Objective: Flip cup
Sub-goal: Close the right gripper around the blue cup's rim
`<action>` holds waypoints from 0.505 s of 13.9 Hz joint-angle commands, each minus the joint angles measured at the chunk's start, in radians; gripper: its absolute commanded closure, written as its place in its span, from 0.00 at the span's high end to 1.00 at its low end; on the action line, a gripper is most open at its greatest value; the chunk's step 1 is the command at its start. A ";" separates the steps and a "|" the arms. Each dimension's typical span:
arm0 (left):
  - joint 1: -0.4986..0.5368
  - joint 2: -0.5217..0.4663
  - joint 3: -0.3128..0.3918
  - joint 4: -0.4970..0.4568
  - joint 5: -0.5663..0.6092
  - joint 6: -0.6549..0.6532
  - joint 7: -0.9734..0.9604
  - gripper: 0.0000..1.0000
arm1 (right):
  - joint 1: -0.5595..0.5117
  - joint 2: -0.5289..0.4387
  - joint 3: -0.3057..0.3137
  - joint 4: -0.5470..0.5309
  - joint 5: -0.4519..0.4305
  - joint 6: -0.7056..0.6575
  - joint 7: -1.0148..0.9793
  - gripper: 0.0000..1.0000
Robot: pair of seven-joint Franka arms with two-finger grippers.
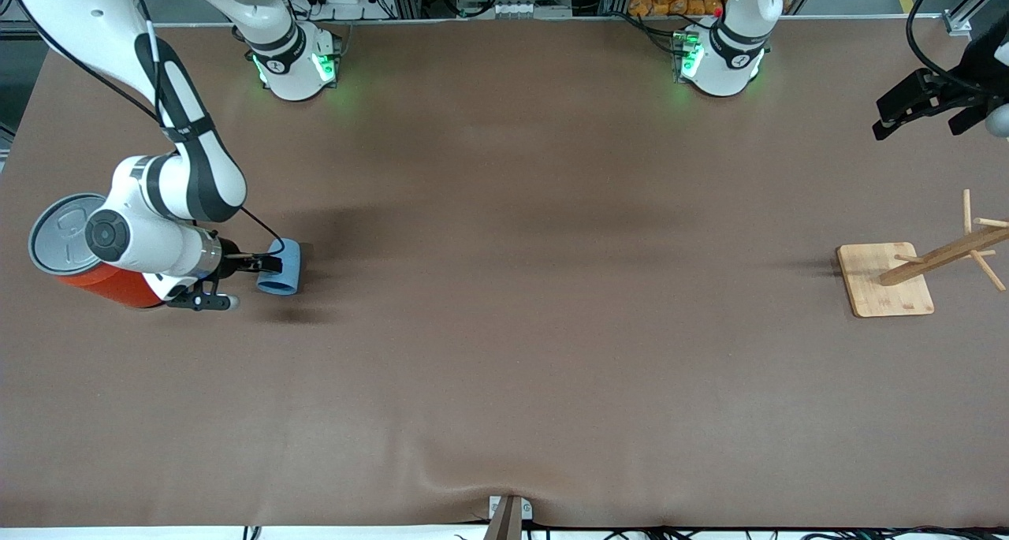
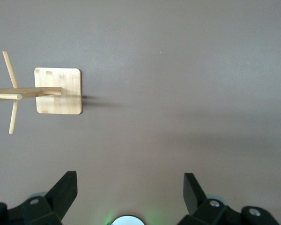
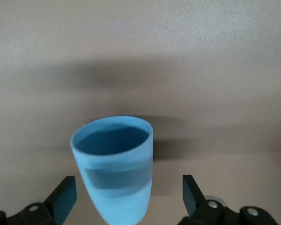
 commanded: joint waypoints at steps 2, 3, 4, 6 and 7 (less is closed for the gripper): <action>0.009 0.001 -0.005 0.008 0.000 -0.009 0.017 1.00 | -0.003 0.027 0.008 -0.013 0.020 0.045 -0.007 1.00; 0.009 0.001 -0.005 0.008 0.000 -0.011 0.017 1.00 | -0.002 0.030 0.009 -0.013 0.026 0.047 -0.007 1.00; 0.009 0.001 -0.005 0.008 0.000 -0.011 0.017 1.00 | 0.000 0.040 0.009 -0.013 0.038 0.053 -0.007 1.00; 0.009 -0.001 -0.007 0.008 0.000 -0.011 0.017 1.00 | 0.000 0.060 0.009 -0.013 0.044 0.082 -0.009 1.00; 0.009 -0.001 -0.007 0.008 0.000 -0.011 0.017 1.00 | 0.001 0.065 0.011 -0.013 0.044 0.086 -0.009 1.00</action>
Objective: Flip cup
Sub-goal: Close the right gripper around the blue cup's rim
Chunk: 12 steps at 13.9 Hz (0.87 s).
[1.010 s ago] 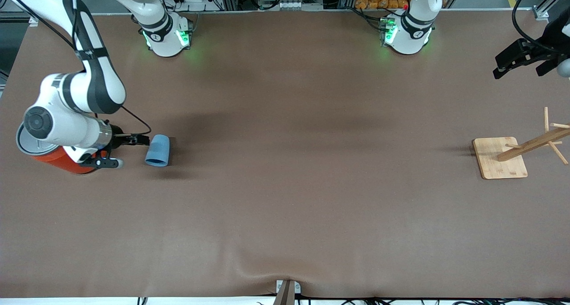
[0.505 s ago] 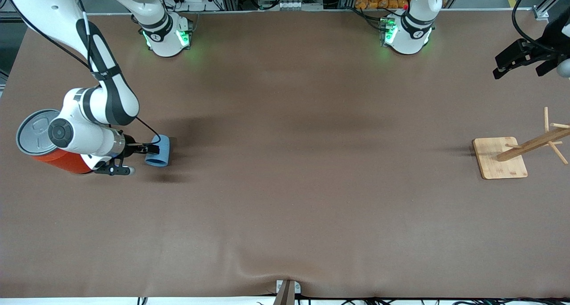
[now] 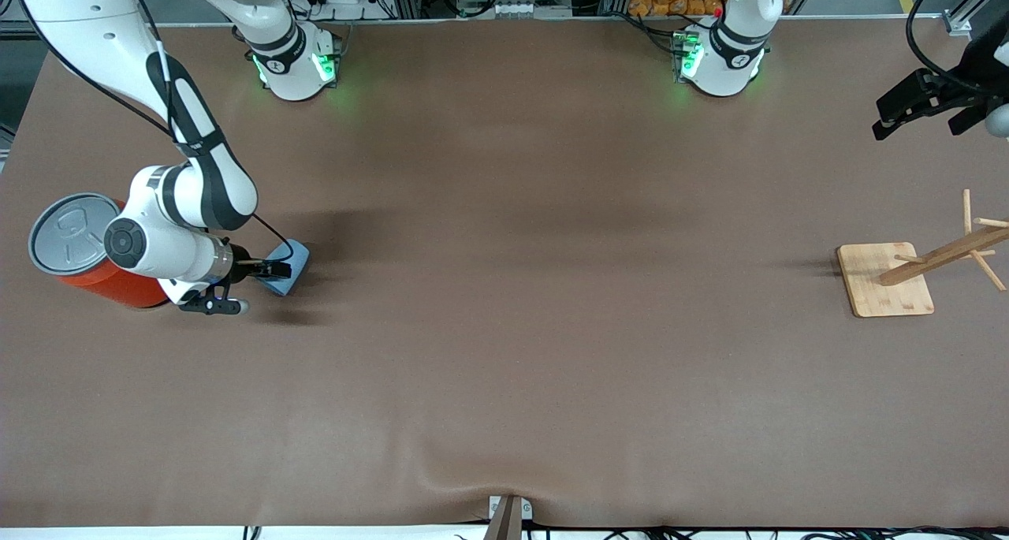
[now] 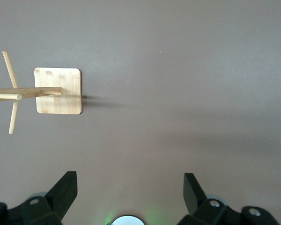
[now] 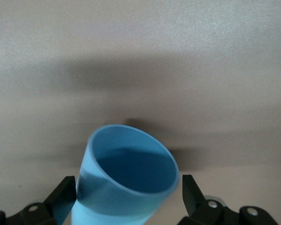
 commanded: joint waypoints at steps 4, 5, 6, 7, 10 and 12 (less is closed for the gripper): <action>0.009 -0.001 -0.006 0.007 0.000 -0.012 0.017 1.00 | 0.015 0.012 0.007 0.000 0.022 0.021 0.002 0.10; 0.009 -0.001 -0.006 0.007 0.000 -0.012 0.017 1.00 | 0.017 0.012 0.010 0.007 0.024 0.016 0.002 0.00; 0.009 -0.001 -0.006 0.007 0.000 -0.012 0.018 1.00 | 0.021 0.012 0.018 0.013 0.025 0.016 0.003 0.00; 0.009 -0.001 -0.006 0.007 0.000 -0.012 0.018 1.00 | 0.023 0.012 0.023 0.024 0.025 0.013 0.002 0.00; 0.009 -0.001 -0.006 0.007 0.000 -0.014 0.018 1.00 | 0.037 0.012 0.021 0.107 0.025 -0.094 0.002 0.00; 0.009 -0.001 -0.006 0.007 0.000 -0.012 0.018 1.00 | 0.058 0.012 0.023 0.177 0.025 -0.198 0.002 0.00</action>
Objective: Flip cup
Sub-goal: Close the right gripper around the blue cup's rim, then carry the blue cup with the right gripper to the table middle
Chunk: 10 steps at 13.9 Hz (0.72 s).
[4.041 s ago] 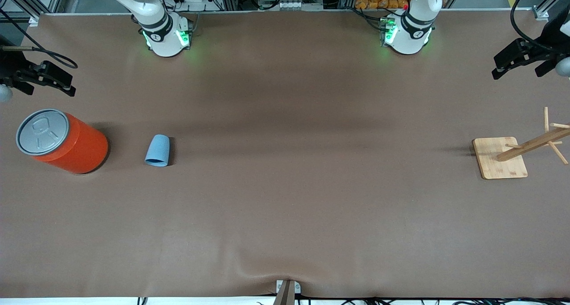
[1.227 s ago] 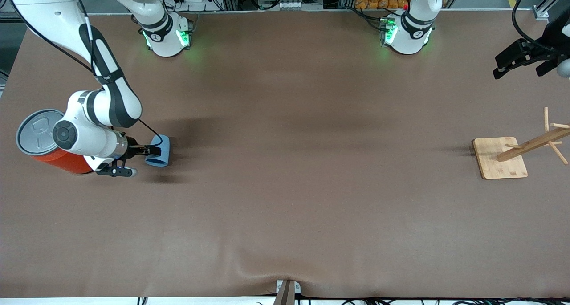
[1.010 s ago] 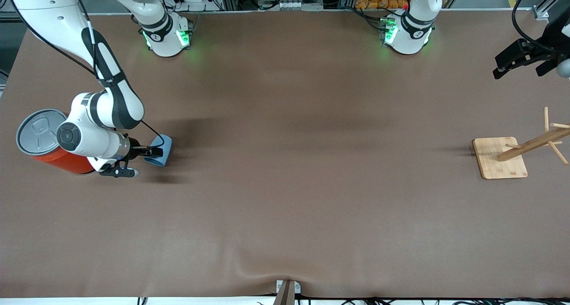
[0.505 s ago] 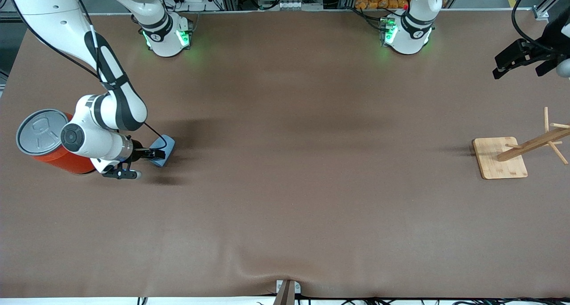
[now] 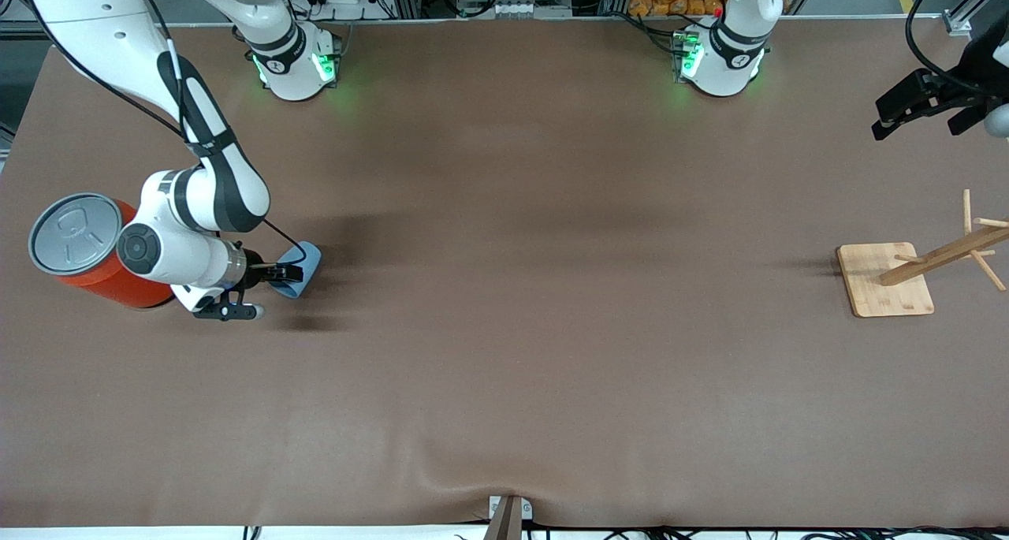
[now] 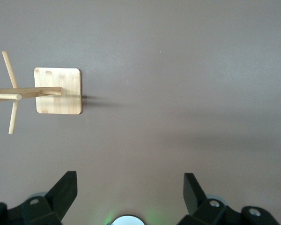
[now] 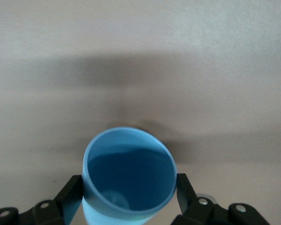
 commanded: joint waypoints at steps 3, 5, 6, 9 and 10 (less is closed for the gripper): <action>0.009 -0.001 -0.006 0.007 0.000 -0.014 0.018 1.00 | 0.089 0.009 0.001 0.163 0.020 -0.176 0.006 0.00; 0.009 -0.001 -0.006 0.007 -0.002 -0.012 0.018 1.00 | 0.144 0.015 0.001 0.206 0.020 -0.181 0.041 0.00; 0.009 -0.001 -0.006 0.007 -0.002 -0.012 0.018 1.00 | 0.159 0.027 0.001 0.236 0.020 -0.185 0.064 0.00; 0.009 -0.001 -0.006 0.007 0.000 -0.012 0.018 1.00 | 0.265 0.099 0.001 0.411 0.020 -0.289 0.076 0.00; 0.009 -0.001 -0.006 0.007 -0.002 -0.012 0.018 1.00 | 0.318 0.137 0.001 0.485 0.017 -0.322 0.098 0.00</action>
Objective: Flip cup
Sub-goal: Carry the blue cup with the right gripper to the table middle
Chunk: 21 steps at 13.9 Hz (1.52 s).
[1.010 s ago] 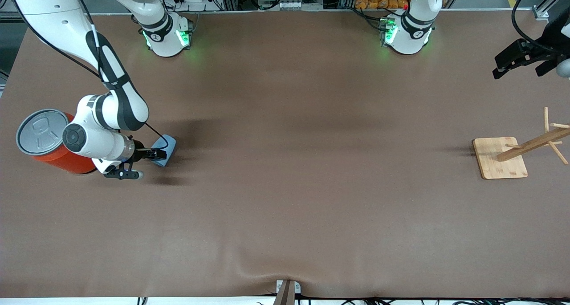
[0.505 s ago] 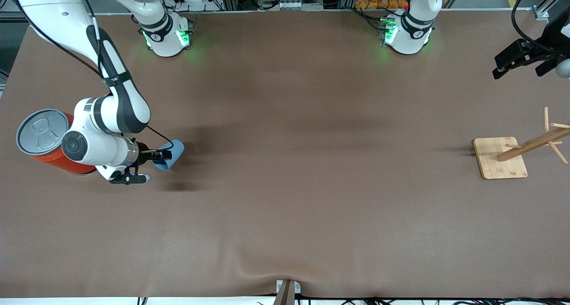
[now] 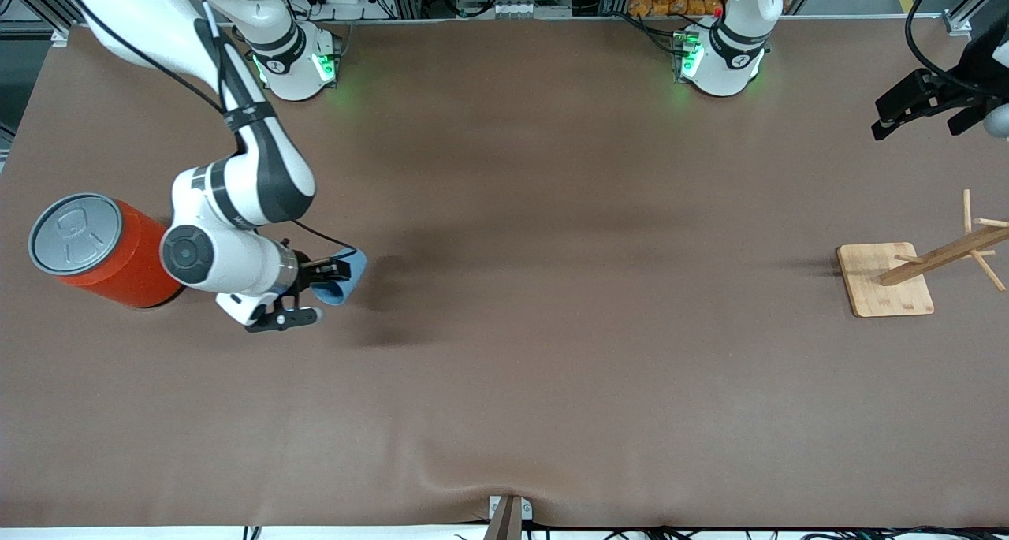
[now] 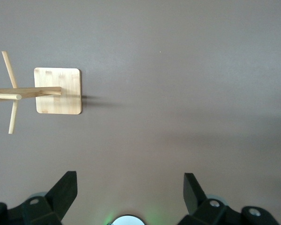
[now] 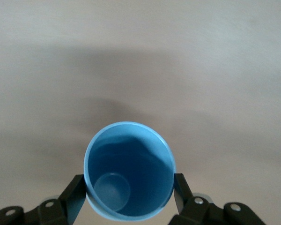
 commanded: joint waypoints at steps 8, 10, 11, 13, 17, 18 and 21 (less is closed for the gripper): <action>0.009 0.001 -0.005 0.003 -0.003 -0.011 0.016 1.00 | 0.499 0.348 -0.024 0.579 -0.218 -0.122 0.069 0.00; 0.009 0.001 -0.005 0.003 -0.003 -0.011 0.016 1.00 | 0.550 0.371 -0.021 0.605 -0.336 -0.122 -0.108 0.00; 0.009 0.001 -0.005 0.002 -0.003 -0.011 0.016 1.00 | 0.556 0.382 -0.017 0.611 -0.340 -0.114 -0.184 0.00; 0.010 0.001 -0.005 -0.020 -0.011 -0.014 0.015 1.00 | 0.608 0.423 -0.027 0.659 -0.349 -0.109 -0.319 0.00; 0.018 0.004 -0.004 -0.061 -0.023 0.000 0.015 1.00 | 0.685 0.450 -0.031 0.670 -0.352 -0.100 -0.324 0.00; 0.021 0.010 -0.004 -0.069 -0.043 0.003 0.015 1.00 | 0.694 0.460 -0.031 0.670 -0.352 -0.079 -0.322 0.00; 0.064 0.033 -0.004 -0.081 -0.111 0.011 0.015 1.00 | 0.740 0.488 -0.047 0.670 -0.353 -0.034 -0.268 0.00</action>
